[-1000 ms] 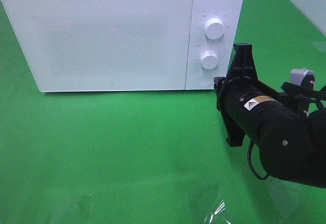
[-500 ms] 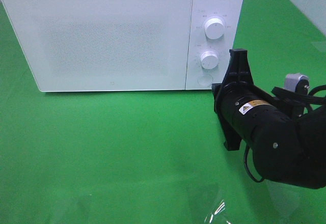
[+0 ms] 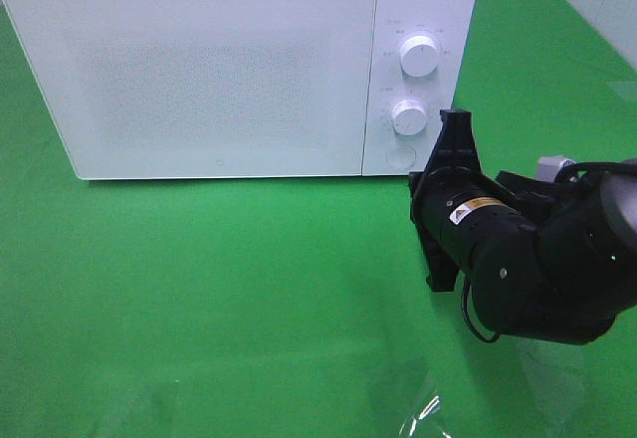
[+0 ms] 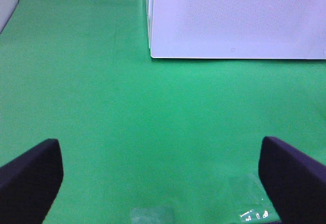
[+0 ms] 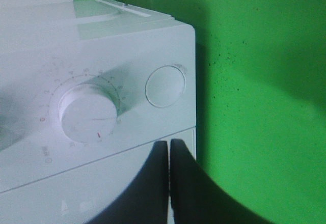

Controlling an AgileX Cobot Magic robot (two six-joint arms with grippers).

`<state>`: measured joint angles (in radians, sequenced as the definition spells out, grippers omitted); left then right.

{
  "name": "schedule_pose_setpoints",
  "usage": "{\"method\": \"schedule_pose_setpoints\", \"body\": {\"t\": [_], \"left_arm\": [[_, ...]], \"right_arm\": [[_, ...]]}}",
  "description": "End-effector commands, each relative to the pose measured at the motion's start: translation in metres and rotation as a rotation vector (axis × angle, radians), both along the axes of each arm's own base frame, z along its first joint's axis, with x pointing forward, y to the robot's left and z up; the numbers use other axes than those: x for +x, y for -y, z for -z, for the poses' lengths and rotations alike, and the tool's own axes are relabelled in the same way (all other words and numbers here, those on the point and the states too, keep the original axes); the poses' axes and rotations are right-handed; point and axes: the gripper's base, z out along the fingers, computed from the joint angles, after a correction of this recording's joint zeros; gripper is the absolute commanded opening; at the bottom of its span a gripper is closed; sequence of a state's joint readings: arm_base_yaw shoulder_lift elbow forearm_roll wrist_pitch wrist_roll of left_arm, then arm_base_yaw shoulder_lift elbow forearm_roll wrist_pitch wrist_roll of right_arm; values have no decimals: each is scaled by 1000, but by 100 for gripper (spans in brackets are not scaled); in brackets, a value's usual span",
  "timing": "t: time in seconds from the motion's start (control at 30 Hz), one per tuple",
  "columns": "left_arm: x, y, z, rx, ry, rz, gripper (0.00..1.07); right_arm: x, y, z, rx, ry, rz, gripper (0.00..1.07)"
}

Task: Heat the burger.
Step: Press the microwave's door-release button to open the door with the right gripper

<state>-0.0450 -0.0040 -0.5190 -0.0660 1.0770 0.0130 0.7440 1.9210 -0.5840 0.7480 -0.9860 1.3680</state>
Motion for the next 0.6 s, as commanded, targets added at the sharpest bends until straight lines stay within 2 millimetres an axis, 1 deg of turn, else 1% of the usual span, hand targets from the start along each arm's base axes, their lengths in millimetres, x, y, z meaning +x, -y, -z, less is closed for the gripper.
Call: {"method": "schedule_pose_setpoints", "body": {"t": [0.03, 0.13, 0.17, 0.43, 0.53, 0.6], "left_arm": [[-2, 1, 0, -9, 21, -1, 97], [-2, 1, 0, -9, 21, -1, 97], [-2, 1, 0, -9, 21, -1, 97], [-2, 1, 0, -9, 21, -1, 97], [-2, 1, 0, -9, 21, -1, 97], [-2, 1, 0, -9, 21, -1, 97]], "right_arm": [[7, 2, 1, 5, 4, 7, 0], [13, 3, 4, -1, 1, 7, 0], [18, 3, 7, -3, 3, 4, 0], [31, 0, 14, -4, -7, 4, 0], [40, 0, 19, -6, -9, 3, 0], [42, -2, 20, -2, -8, -5, 0]]}}
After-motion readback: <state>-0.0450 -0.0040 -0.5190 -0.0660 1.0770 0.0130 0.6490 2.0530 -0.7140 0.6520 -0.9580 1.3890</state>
